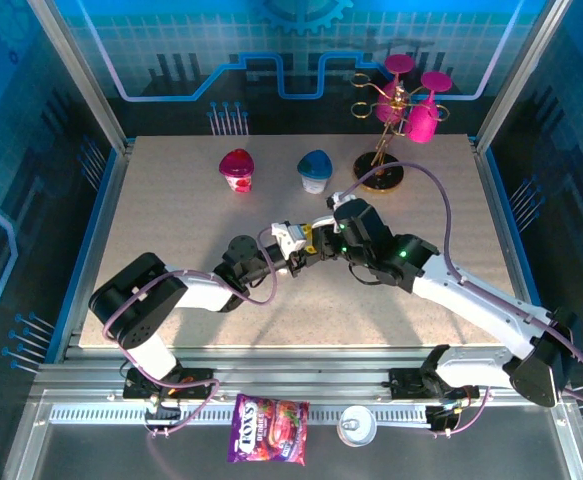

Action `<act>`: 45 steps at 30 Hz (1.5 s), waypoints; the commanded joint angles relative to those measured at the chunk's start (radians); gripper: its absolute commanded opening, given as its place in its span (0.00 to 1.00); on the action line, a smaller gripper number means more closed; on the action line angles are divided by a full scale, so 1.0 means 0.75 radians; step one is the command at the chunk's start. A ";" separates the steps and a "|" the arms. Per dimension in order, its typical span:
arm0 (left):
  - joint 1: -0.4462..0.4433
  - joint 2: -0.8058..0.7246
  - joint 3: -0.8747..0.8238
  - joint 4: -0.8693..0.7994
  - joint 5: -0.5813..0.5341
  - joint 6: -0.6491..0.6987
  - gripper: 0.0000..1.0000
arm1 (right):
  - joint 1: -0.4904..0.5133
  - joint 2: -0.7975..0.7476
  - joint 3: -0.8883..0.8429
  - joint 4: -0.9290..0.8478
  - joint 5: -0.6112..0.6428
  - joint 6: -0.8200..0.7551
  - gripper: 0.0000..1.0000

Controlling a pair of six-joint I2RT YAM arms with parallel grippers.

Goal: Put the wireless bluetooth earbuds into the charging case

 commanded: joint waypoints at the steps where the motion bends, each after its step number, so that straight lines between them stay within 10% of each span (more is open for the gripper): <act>1: -0.012 -0.011 0.029 -0.003 -0.020 0.031 0.29 | -0.003 0.006 0.013 0.033 0.004 -0.011 0.18; 45: -0.014 -0.056 0.044 -0.042 -0.054 0.029 0.29 | -0.039 0.055 -0.044 0.070 -0.086 -0.005 0.28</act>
